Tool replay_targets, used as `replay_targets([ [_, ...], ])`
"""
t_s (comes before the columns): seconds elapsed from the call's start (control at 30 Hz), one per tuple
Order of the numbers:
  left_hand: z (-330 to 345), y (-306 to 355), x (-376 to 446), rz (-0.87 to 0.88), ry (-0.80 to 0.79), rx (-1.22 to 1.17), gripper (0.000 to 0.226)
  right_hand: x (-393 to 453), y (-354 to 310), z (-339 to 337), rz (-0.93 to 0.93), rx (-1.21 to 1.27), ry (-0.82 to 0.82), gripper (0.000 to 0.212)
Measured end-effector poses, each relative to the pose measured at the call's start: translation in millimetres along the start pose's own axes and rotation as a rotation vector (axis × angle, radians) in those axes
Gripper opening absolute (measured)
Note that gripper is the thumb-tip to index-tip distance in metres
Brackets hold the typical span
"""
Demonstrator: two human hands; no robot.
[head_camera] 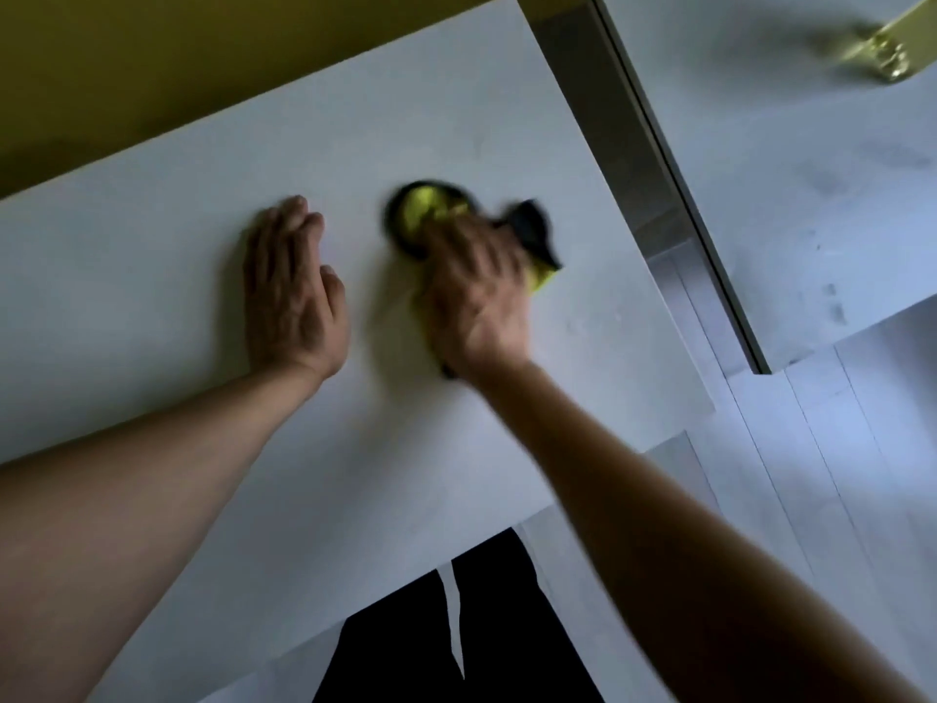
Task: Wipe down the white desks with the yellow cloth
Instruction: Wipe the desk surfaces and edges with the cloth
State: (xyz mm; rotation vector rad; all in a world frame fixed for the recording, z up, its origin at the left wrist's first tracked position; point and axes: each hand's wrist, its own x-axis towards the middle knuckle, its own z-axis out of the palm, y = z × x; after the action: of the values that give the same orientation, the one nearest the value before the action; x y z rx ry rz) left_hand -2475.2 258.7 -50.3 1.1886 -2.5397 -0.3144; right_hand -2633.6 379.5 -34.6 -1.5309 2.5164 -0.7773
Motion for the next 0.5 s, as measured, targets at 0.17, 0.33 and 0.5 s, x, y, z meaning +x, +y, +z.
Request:
replay_targets([
  [0.17,2.1,-4.2,2.1,0.011,0.000,-0.033,0.049,-45.8,-57.3,20.5,-0.172,0.035,-0.108,0.049],
  [0.33,3.2,-4.5,0.3,0.021,0.011,0.003,0.050,-37.0,20.2,-23.0,0.078,-0.009,-0.022,0.049],
  [0.5,4.1,-4.1,-0.6,0.018,-0.001,0.030,0.051,-38.3,107.9,-73.4,0.431,-0.143,0.009,0.056],
])
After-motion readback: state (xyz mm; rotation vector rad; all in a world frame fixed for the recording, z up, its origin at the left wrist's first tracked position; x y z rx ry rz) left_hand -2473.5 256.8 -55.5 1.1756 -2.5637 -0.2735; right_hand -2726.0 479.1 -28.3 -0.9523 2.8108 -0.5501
